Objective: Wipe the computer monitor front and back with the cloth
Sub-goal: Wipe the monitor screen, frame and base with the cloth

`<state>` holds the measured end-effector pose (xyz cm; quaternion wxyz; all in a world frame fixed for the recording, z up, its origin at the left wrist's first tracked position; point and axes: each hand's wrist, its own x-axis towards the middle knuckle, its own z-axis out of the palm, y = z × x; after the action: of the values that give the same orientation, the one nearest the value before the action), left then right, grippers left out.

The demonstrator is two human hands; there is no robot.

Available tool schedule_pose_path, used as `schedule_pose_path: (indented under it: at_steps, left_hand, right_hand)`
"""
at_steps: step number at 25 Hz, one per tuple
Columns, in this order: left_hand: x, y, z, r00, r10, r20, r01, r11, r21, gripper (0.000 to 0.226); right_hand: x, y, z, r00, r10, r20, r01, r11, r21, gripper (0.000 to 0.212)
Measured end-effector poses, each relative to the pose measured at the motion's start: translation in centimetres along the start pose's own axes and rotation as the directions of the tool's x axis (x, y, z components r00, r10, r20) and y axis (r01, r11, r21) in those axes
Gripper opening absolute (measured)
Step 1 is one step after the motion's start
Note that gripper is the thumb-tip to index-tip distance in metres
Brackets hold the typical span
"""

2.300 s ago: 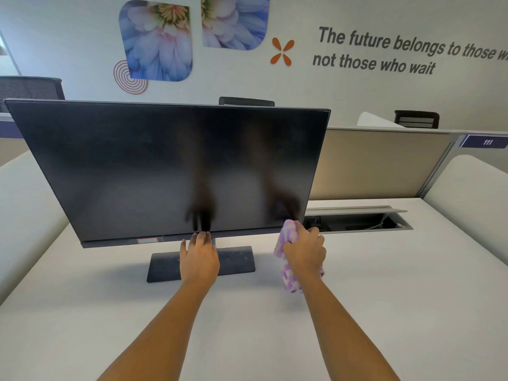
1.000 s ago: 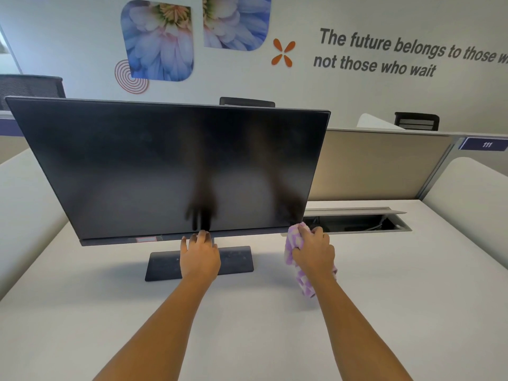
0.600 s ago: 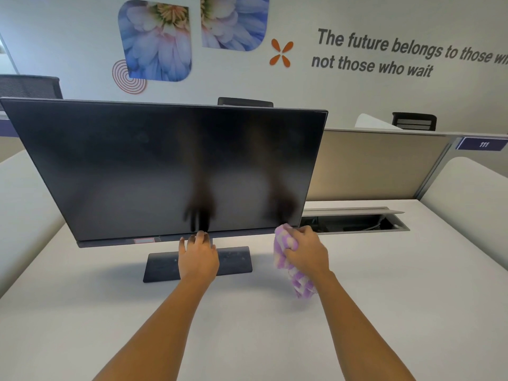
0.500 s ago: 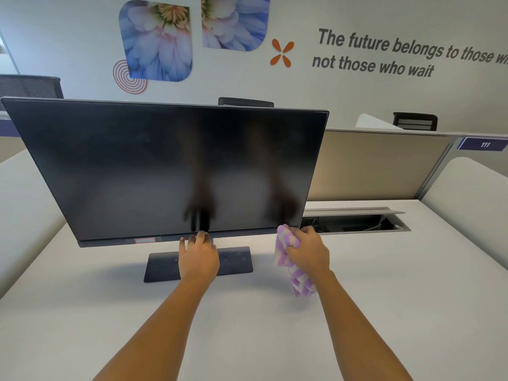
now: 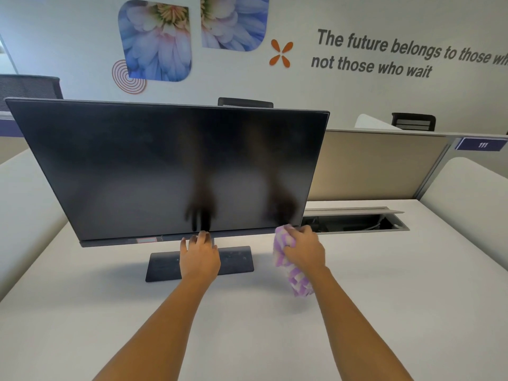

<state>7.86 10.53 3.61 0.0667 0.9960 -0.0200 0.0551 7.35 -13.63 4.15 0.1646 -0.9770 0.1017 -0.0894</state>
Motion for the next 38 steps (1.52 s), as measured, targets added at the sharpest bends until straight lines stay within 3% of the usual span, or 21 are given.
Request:
schedule_pose_path:
  at_steps: [2, 5, 6, 11, 14, 18, 22, 25, 27, 31, 38]
  left_hand:
    - [-0.1, 0.0, 0.1, 1.000, 0.011, 0.000, -0.011, 1.000, -0.027, 0.047]
    - [-0.5, -1.0, 0.2, 0.999, -0.028, -0.028, 0.022, 0.984, -0.176, 0.045]
    - [-0.5, -1.7, 0.1, 0.998, -0.047, -0.043, 0.036, 0.974, -0.224, 0.045]
    - [-0.3, -6.6, 0.2, 0.968, -0.206, -0.142, 0.111, 0.863, -0.492, 0.044]
    - [-0.8, -10.0, -0.2, 0.901, -0.352, -0.255, 0.136, 0.785, -0.604, 0.035]
    - [-1.2, -14.8, -1.3, 0.783, -0.557, -0.277, 0.230, 0.673, -0.703, 0.033]
    - [-1.1, -18.9, -3.5, 0.672, -0.730, -0.126, 0.240, 0.375, -0.895, 0.038]
    - [-0.6, -22.0, -4.4, 0.744, -0.649, 0.156, 0.234, 0.034, -0.972, 0.049]
    - [0.0, -24.0, -4.3, 0.809, -0.518, 0.276, 0.265, -0.096, -0.959, 0.062]
    - [0.4, -26.4, -3.9, 0.878, -0.376, 0.297, 0.295, -0.064, -0.953, 0.076]
    - [0.3, -28.2, -3.7, 0.932, -0.239, 0.273, 0.275, -0.026, -0.961, 0.077]
  right_hand:
    - [-0.6, -1.0, 0.9, 0.999, 0.003, -0.037, 0.001, 0.994, 0.107, 0.040]
    - [-1.2, -2.8, 1.1, 0.898, 0.423, -0.125, -0.312, 0.809, 0.498, 0.043]
    - [-1.3, -3.3, 1.3, 0.879, 0.461, -0.125, -0.341, 0.789, 0.511, 0.046]
    - [-1.6, -6.5, 2.4, 0.938, 0.312, -0.152, -0.271, 0.932, 0.240, 0.052]
    - [-2.3, -9.9, 3.7, 0.959, 0.245, -0.144, -0.234, 0.968, 0.086, 0.051]
    - [-3.4, -14.4, 5.6, 0.974, 0.182, -0.137, -0.187, 0.982, -0.022, 0.053]
    - [-4.4, -18.7, 7.1, 0.990, 0.112, -0.091, -0.120, 0.989, -0.088, 0.056]
    - [-5.5, -22.4, 8.3, 0.998, -0.002, -0.061, -0.008, 0.987, -0.160, 0.056]
    - [-6.3, -25.0, 9.2, 0.995, -0.078, -0.065, 0.064, 0.980, -0.189, 0.055]
    - [-7.6, -30.1, 11.1, 0.983, -0.175, -0.054, 0.163, 0.971, -0.174, 0.055]
    - [-9.0, -38.5, 15.0, 0.931, -0.364, -0.003, 0.358, 0.917, -0.174, 0.063]
